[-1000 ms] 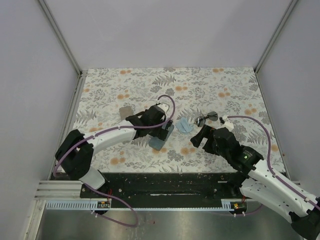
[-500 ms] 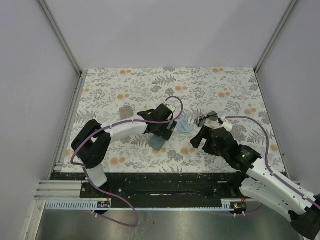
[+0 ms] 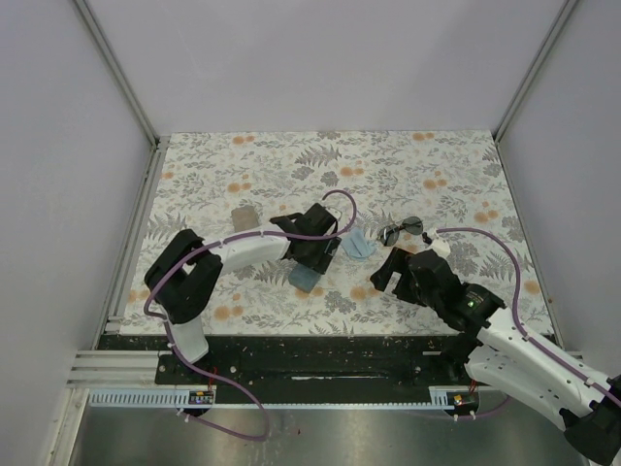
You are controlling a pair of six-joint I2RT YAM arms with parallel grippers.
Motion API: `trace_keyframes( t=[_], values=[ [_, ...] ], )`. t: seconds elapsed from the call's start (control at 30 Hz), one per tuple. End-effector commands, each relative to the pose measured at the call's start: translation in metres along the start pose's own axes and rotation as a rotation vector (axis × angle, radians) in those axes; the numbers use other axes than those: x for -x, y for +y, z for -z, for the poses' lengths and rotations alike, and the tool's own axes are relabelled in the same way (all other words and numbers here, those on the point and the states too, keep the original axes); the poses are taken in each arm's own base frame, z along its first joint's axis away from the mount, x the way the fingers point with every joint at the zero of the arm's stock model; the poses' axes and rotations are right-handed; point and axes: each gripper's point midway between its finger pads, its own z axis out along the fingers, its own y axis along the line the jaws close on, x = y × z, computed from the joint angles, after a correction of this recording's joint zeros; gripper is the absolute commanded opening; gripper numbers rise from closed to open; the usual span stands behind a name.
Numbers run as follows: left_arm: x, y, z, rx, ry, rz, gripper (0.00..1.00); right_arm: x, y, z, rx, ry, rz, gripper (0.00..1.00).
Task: Organize the sunglasses
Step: Pick up the sunglasses case from the center of the board.
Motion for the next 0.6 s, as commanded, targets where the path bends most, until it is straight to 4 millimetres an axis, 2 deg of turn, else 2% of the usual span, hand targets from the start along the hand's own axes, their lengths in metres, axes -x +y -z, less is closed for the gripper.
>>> trace_keyframes(
  t=[0.0, 0.07, 0.17, 0.3, 0.4, 0.57],
  values=[
    [0.014, -0.01, 0.0, -0.032, -0.01, 0.011, 0.61, 0.004, 0.001, -0.001, 0.002, -0.023, -0.017, 0.99],
    [0.014, -0.011, 0.0, -0.038, -0.002, 0.011, 0.48, 0.004, 0.002, -0.001, 0.002, -0.022, -0.018, 0.99],
    [0.019, -0.016, 0.005, -0.095, -0.005, 0.04, 0.34, 0.003, 0.007, -0.001, 0.029, -0.009, -0.008, 0.99],
    [0.033, -0.033, 0.021, -0.349, -0.053, 0.168, 0.28, -0.001, 0.02, -0.003, 0.082, 0.026, 0.025, 0.99],
    [0.04, -0.03, 0.036, -0.445, -0.101, 0.242, 0.27, -0.001, 0.028, -0.005, 0.107, 0.037, 0.029, 0.98],
    [0.056, -0.048, 0.068, -0.646, -0.18, 0.322, 0.25, -0.004, 0.058, -0.008, 0.239, 0.067, 0.065, 0.93]
  ],
)
